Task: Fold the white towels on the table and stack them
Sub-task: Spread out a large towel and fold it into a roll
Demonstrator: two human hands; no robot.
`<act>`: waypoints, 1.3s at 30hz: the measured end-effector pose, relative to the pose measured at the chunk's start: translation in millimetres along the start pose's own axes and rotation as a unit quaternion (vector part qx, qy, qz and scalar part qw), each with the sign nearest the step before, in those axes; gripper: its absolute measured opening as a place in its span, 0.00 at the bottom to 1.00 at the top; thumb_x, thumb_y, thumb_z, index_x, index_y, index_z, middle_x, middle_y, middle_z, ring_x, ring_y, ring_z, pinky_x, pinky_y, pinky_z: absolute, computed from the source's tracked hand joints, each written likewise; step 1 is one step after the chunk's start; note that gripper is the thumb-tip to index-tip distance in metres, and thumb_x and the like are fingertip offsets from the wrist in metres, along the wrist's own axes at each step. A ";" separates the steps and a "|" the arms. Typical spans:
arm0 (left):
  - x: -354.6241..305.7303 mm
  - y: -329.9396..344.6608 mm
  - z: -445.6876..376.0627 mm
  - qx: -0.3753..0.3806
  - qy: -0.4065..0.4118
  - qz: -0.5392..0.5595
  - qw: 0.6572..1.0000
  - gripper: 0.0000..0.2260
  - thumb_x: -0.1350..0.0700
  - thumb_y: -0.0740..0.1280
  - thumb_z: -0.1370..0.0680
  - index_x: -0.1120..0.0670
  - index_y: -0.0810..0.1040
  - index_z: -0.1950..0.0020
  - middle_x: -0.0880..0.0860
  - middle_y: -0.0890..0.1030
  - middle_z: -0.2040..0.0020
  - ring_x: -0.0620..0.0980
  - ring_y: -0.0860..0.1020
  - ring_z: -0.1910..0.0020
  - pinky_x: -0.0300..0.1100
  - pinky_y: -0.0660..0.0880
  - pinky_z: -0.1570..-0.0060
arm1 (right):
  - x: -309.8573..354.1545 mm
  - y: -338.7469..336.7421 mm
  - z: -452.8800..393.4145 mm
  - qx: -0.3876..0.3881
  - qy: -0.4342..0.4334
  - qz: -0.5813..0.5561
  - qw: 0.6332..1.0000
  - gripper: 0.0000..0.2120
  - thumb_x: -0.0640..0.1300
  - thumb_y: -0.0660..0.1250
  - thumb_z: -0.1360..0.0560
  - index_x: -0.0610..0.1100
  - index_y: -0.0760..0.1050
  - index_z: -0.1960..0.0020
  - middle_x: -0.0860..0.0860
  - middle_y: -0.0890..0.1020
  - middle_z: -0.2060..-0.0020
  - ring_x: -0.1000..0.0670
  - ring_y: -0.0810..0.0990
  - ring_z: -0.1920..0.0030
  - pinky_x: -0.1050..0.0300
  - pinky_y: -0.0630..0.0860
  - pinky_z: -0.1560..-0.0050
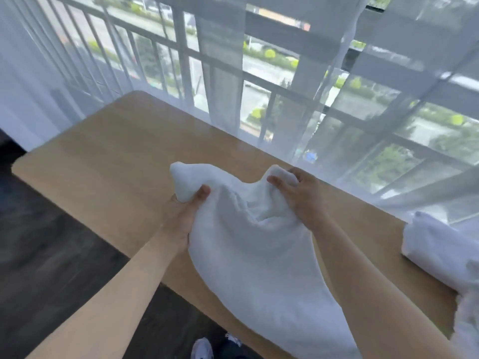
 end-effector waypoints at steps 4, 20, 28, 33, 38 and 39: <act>-13.5 -34.5 -9.9 -0.106 0.039 -0.015 0.994 0.15 0.33 0.74 0.33 0.42 0.84 0.55 0.38 0.85 0.61 0.39 0.84 0.65 0.32 0.75 0.75 | 15.9 45.2 -38.0 0.031 -0.032 0.016 0.999 0.16 0.70 0.69 0.39 0.60 0.77 0.61 0.63 0.78 0.69 0.61 0.75 0.67 0.58 0.71 0.64; 3.9 -194.2 -120.0 -0.101 -0.016 -0.093 0.990 0.29 0.25 0.72 0.40 0.47 0.83 0.53 0.44 0.86 0.57 0.43 0.85 0.59 0.35 0.78 0.67 | 69.3 239.9 -123.6 0.032 -0.098 0.222 0.970 0.20 0.62 0.62 0.21 0.46 0.73 0.43 0.52 0.80 0.51 0.43 0.77 0.47 0.50 0.66 0.44; 44.7 -272.4 -209.5 -0.066 -0.226 0.083 0.968 0.34 0.28 0.73 0.33 0.52 0.83 0.39 0.51 0.86 0.45 0.50 0.86 0.49 0.46 0.81 0.53 | 73.9 363.6 -81.5 0.055 -0.023 0.307 0.950 0.31 0.66 0.60 0.22 0.47 0.67 0.27 0.48 0.71 0.31 0.44 0.64 0.27 0.45 0.55 0.26; 18.2 -240.4 -256.3 0.053 -0.259 0.073 0.962 0.35 0.28 0.73 0.34 0.49 0.81 0.36 0.52 0.85 0.41 0.52 0.84 0.42 0.52 0.78 0.43 | 35.0 399.0 -55.3 0.131 0.086 0.322 0.934 0.37 0.69 0.55 0.21 0.53 0.50 0.19 0.50 0.48 0.19 0.43 0.39 0.20 0.36 0.38 0.23; -6.9 -227.2 -287.1 0.050 -0.180 0.088 0.978 0.19 0.47 0.80 0.30 0.54 0.86 0.43 0.56 0.85 0.42 0.56 0.84 0.44 0.48 0.82 0.55 | 12.6 392.6 -60.5 0.138 0.109 0.304 0.936 0.40 0.73 0.49 0.24 0.58 0.38 0.19 0.52 0.40 0.19 0.46 0.33 0.21 0.38 0.33 0.24; -13.0 -228.1 -288.5 0.061 -0.164 0.097 0.980 0.20 0.47 0.81 0.32 0.54 0.86 0.43 0.56 0.85 0.42 0.56 0.84 0.44 0.48 0.82 0.55 | 11.4 392.6 -63.4 0.139 0.109 0.295 0.939 0.40 0.74 0.48 0.24 0.61 0.36 0.20 0.53 0.39 0.19 0.47 0.33 0.21 0.38 0.32 0.24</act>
Point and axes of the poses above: each hand's wrist, its own z-axis away from the middle knuckle, its own y-axis out of the palm, x = y × z, the point moved 10 cm from there along -z, towards the middle knuckle
